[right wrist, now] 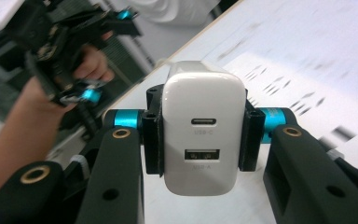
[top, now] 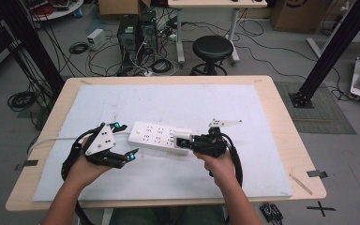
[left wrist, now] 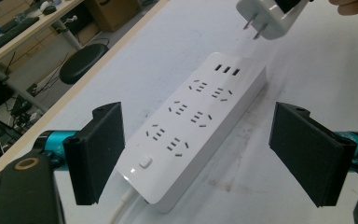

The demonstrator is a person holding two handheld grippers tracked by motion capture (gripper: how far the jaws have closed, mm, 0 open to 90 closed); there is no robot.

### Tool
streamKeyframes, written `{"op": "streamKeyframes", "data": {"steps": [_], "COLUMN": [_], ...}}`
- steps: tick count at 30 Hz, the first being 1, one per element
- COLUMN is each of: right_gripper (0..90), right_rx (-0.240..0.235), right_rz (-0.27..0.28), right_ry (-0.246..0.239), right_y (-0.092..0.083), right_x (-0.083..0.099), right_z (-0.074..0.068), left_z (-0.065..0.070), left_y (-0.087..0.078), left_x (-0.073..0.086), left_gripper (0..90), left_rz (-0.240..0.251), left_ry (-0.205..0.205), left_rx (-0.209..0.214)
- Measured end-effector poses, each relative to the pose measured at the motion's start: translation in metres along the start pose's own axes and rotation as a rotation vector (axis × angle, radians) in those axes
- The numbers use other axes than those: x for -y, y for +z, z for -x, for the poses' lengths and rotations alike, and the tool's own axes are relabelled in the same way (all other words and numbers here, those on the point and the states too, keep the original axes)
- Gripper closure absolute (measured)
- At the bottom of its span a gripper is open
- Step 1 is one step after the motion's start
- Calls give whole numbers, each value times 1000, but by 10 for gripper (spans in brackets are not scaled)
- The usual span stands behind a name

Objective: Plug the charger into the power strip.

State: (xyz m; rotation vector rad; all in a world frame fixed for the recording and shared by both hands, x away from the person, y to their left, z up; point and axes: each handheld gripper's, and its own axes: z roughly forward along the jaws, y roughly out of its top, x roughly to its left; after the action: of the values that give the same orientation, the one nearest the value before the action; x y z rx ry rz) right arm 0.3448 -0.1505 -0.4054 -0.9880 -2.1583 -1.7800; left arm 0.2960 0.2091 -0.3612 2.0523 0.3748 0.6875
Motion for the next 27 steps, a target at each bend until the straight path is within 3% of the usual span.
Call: {"op": "streamKeyframes", "data": {"steps": [3,9,14,17,20,27], "right_gripper": [630,630,630,630,630,631], "right_rx": [26,126,224,285,326,393], "right_rz": [24,71,113,99,65,-10], "right_ry": [-21,-110,-267,-371,-439,-536], "right_y": [3,6,6,7,9,14], "right_x": [-2,-5,-8,-10,-12,-15], "right_z": [2,2,-4,-9,-12,-13], "left_z": [-2,-4,-6,-7,-7,-7], "left_y": [-2,-4,-4,-4,-4,-4], "left_x": [4,10,14,16,17,19], "left_gripper": [181,181,181,181,181,181], "left_rz": [-1,-2,-7,-7,-7,-10], "left_ry": [-6,-19,-24,-29,-33,-36], "left_rx": [-6,-5,-3,-2,3,8]}}
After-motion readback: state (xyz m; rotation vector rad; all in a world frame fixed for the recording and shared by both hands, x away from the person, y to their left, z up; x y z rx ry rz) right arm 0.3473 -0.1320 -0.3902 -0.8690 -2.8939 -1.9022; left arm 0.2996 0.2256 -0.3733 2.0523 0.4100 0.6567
